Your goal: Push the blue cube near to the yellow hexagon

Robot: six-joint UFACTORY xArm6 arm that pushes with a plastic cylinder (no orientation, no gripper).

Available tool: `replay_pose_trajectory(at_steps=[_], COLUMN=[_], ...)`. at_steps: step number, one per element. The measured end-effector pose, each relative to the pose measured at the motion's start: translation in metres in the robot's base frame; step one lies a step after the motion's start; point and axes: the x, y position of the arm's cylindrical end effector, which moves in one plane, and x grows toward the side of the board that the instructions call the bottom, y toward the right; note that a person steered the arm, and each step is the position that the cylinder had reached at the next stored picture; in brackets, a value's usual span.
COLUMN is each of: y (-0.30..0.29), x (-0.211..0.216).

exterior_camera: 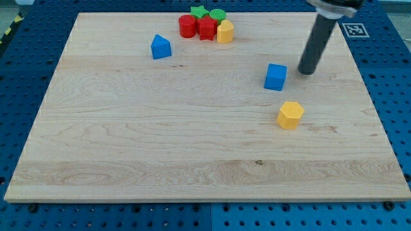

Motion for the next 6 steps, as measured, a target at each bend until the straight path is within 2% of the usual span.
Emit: replay_pose_trajectory(at_steps=[1,3,5,6], y=[-0.051,-0.086,-0.074,-0.034], x=[0.0,0.013,0.024,0.016])
